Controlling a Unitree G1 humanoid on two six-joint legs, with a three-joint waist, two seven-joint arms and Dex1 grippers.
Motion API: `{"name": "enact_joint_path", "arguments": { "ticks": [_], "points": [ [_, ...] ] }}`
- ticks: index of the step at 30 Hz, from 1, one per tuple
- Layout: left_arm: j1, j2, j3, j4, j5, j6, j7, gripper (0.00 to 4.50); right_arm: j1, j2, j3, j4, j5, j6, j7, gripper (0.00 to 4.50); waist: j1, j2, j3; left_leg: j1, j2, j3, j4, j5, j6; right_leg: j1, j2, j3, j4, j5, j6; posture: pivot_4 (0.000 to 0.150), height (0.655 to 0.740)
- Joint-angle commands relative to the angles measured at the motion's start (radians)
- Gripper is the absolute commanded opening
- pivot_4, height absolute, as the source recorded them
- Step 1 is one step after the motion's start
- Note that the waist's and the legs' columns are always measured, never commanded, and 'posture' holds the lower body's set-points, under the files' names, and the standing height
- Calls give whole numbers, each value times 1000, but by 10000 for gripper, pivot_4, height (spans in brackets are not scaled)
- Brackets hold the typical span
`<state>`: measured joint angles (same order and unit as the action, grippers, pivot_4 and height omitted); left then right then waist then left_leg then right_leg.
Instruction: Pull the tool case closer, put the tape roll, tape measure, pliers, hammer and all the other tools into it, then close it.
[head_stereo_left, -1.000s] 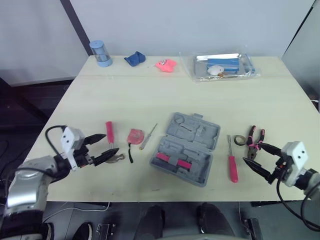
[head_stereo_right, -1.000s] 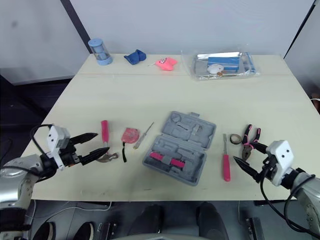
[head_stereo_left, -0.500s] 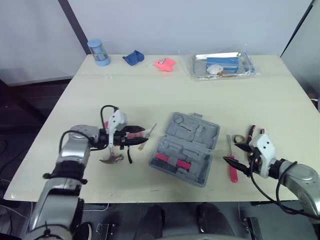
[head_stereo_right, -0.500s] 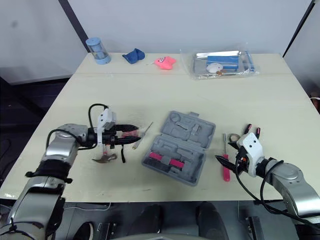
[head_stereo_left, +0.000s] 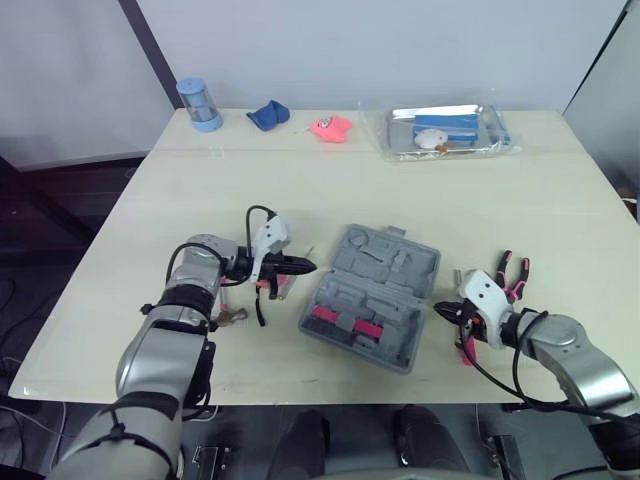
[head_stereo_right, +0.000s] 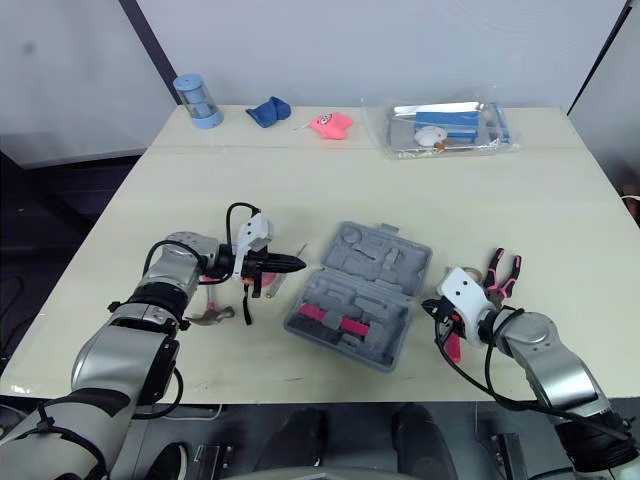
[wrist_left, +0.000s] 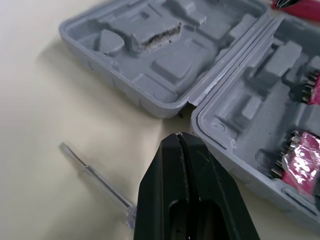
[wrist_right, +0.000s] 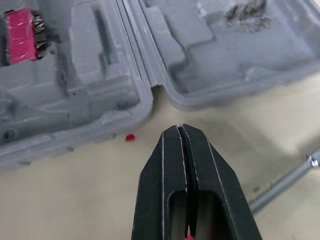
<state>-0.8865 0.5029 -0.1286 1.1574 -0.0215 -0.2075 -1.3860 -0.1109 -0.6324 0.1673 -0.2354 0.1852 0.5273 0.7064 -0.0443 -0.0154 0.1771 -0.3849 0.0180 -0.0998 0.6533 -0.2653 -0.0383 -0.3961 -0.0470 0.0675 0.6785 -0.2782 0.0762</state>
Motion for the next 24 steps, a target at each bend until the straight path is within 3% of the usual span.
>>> {"name": "enact_joint_path", "arguments": {
  "ticks": [1,24],
  "points": [
    [-38,-9,-4,30,31,-30,24,0,-22,9,15,-4,-19,7,-4,229,0,0,0,0,0,0,0,0,0,0,0,0,0,0,0,1500,7400],
    [-69,-70,-6,117,153,-60,129,0,-60,59,41,18,-57,7,13,229,-1,0,0,0,-1,-2,0,0,0,0,0,-1,1,0,0,1500,7400]
  ]
}}
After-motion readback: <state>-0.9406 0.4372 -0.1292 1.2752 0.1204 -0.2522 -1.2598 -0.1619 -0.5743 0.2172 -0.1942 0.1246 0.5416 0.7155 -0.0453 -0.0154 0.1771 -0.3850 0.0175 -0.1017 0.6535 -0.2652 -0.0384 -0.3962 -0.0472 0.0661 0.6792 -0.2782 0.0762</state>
